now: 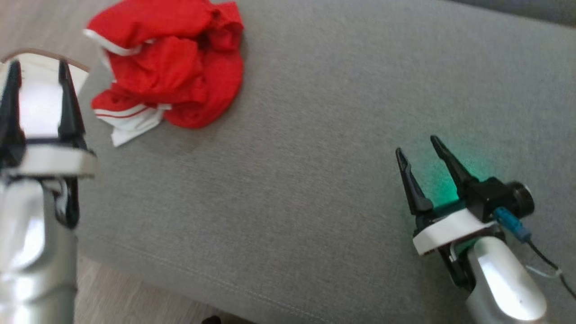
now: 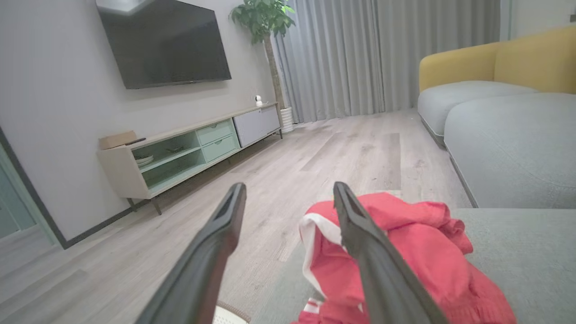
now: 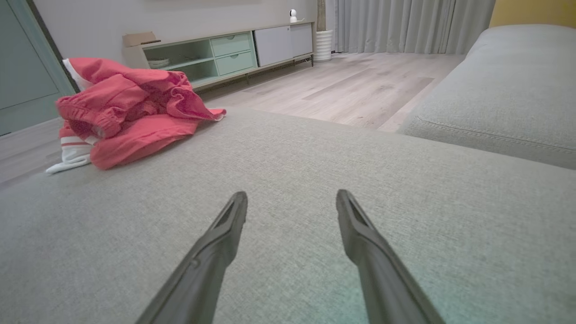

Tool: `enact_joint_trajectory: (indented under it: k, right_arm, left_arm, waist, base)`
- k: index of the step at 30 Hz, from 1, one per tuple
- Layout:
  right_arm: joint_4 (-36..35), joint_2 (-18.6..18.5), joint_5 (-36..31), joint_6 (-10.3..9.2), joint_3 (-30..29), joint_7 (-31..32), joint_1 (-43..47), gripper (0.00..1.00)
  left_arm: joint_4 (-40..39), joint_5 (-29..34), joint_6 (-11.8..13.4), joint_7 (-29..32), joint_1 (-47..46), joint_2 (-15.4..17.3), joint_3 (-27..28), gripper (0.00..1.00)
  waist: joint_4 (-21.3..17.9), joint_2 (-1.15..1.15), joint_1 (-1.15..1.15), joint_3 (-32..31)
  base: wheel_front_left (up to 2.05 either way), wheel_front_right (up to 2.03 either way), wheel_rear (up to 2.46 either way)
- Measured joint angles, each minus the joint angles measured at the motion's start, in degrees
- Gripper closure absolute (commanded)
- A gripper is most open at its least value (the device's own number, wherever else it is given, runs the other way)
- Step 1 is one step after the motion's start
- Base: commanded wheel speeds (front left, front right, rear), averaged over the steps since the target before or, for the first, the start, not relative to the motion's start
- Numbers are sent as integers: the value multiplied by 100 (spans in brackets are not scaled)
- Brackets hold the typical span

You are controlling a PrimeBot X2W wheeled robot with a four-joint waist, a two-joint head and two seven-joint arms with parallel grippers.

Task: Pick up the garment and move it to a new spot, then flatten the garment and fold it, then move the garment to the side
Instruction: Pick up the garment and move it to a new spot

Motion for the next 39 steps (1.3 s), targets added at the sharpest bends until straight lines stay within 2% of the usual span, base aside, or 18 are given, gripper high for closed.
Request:
enact_joint_trajectory:
  k: [3,8,13,19,20,21,23,27,30,35,39]
  right_arm:
    - [-132,-100,5,0,102,-1,-114,0]
    - [-341,-259,9,0,248,-5,-282,0]
    - [-506,-314,67,0,268,-42,-420,0]
    - [-643,-323,125,0,310,-65,-573,0]
    - [-664,-323,126,0,312,-66,-585,0]
    - [-675,-322,138,0,319,-76,-601,0]
    - [-673,-320,164,0,327,-81,-638,0]
    - [-565,-285,216,0,312,-81,-678,0]
    - [-414,-238,248,0,277,-76,-671,0]
    - [-231,-27,314,0,255,-73,-482,0]
    - [-122,187,372,0,272,-56,-242,0]
  left_arm:
    - [461,-159,-8,57,-569,162,-191,0]
    - [1271,-490,-51,486,-1358,454,-369,0]
    - [1929,-500,-43,750,-1681,665,-374,0]
    - [2708,-660,27,1232,-1898,668,-355,0]
    - [2792,-687,26,1293,-1916,660,-359,4]
    - [2885,-699,25,1348,-1936,646,-368,4]
    - [3042,-791,8,1444,-1992,611,-374,100]
    - [3231,-892,0,1508,-2017,575,-426,100]
    - [3186,-864,-5,1249,-2017,638,-595,100]
    - [2664,-715,-51,498,-2226,747,-969,100]
    - [2074,-702,-51,281,-2576,721,-1423,100]
  waist:
    - [-179,0,0,246]
    - [-581,0,0,662]
    - [-877,0,-1,949]
    - [-1135,0,-1,1219]
    - [-1166,0,-1,1248]
    - [-1194,0,-1,1271]
    - [-1238,0,-1,1291]
    - [-1295,0,-1,1184]
    - [-1340,0,-1,1030]
    - [-1440,0,-1,654]
    - [-1583,0,-2,276]
  base:
    - [0,0,0]
    - [0,0,0]
    - [0,0,0]
    - [0,0,0]
    - [0,0,0]
    - [0,0,0]
    - [0,0,0]
    - [0,0,0]
    - [0,0,0]
    - [0,0,0]
    - [0,0,0]
